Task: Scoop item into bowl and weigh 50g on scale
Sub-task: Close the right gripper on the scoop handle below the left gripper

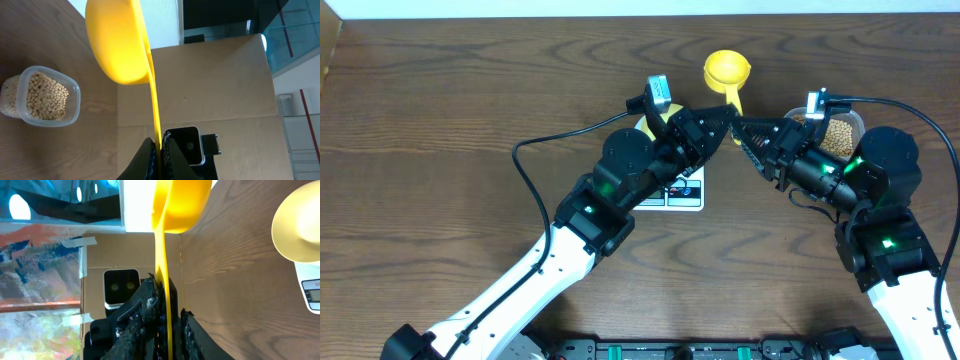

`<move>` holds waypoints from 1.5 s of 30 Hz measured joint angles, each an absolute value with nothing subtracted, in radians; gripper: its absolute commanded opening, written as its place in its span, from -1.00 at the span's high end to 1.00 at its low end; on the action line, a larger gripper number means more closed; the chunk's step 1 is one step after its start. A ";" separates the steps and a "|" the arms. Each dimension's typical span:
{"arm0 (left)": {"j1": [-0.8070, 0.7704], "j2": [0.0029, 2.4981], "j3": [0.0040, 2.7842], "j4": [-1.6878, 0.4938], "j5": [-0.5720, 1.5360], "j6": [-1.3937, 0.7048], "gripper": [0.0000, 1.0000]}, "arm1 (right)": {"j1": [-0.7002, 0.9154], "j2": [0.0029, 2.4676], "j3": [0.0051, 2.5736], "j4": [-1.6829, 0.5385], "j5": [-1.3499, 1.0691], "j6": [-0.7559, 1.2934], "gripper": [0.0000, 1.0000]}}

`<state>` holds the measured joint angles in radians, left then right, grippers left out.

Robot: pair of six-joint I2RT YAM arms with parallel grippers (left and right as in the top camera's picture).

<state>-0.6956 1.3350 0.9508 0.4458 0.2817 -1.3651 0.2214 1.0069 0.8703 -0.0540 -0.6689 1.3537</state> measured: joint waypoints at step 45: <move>-0.696 1.335 0.951 0.451 0.260 -1.365 0.85 | 0.221 1.007 0.871 -0.053 -0.661 1.414 0.97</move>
